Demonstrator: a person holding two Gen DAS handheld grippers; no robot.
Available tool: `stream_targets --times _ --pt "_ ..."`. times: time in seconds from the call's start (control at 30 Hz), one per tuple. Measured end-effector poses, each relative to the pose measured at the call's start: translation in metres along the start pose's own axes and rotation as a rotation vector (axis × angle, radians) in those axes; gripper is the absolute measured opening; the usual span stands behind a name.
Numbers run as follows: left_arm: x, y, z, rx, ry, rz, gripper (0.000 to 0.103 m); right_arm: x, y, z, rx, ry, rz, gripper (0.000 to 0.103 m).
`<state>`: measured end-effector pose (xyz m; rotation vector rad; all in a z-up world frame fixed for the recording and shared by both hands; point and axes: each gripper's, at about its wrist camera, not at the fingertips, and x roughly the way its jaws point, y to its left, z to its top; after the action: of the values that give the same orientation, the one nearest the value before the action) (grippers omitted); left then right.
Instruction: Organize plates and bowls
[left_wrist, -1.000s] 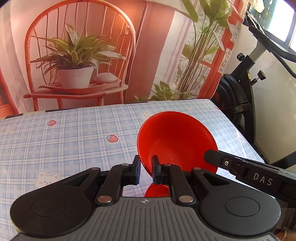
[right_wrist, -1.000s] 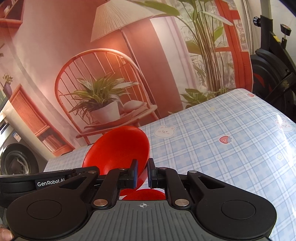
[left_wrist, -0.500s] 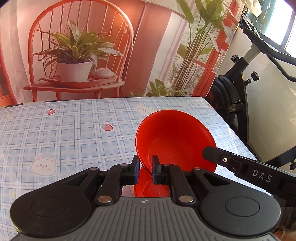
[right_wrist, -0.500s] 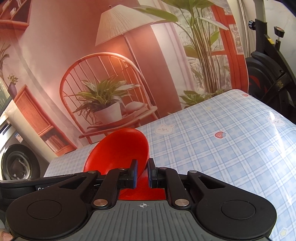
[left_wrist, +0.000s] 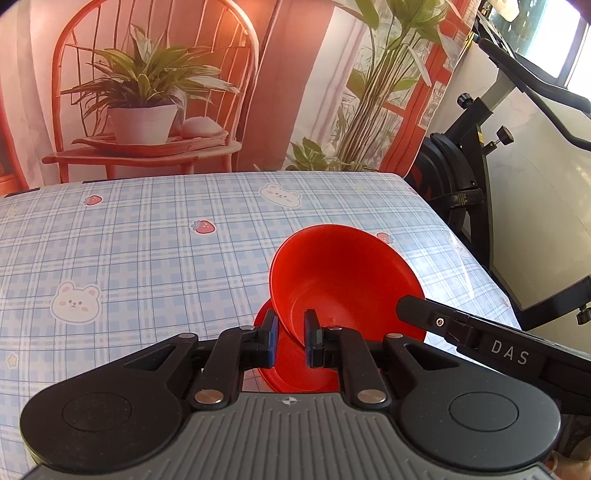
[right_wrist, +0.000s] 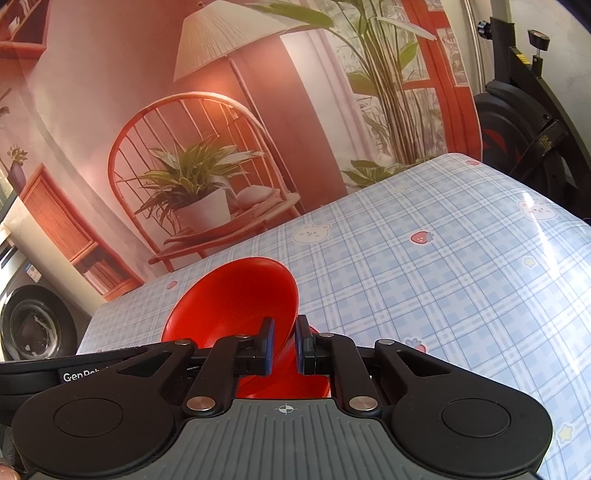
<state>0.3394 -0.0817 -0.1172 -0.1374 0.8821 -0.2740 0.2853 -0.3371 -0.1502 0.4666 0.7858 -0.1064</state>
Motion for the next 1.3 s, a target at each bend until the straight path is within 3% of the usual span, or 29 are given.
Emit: stream_targets --times 1.1,1.3 --pt "0.034 0.003 -0.016 0.053 0.095 0.071 0.015 0.030 -0.015 -0.028 -0.007 0.080 -0.016 0.015" --pt "0.036 0.003 -0.016 0.053 0.104 0.065 0.022 0.030 -0.016 -0.028 -0.009 0.081 -0.019 0.018"
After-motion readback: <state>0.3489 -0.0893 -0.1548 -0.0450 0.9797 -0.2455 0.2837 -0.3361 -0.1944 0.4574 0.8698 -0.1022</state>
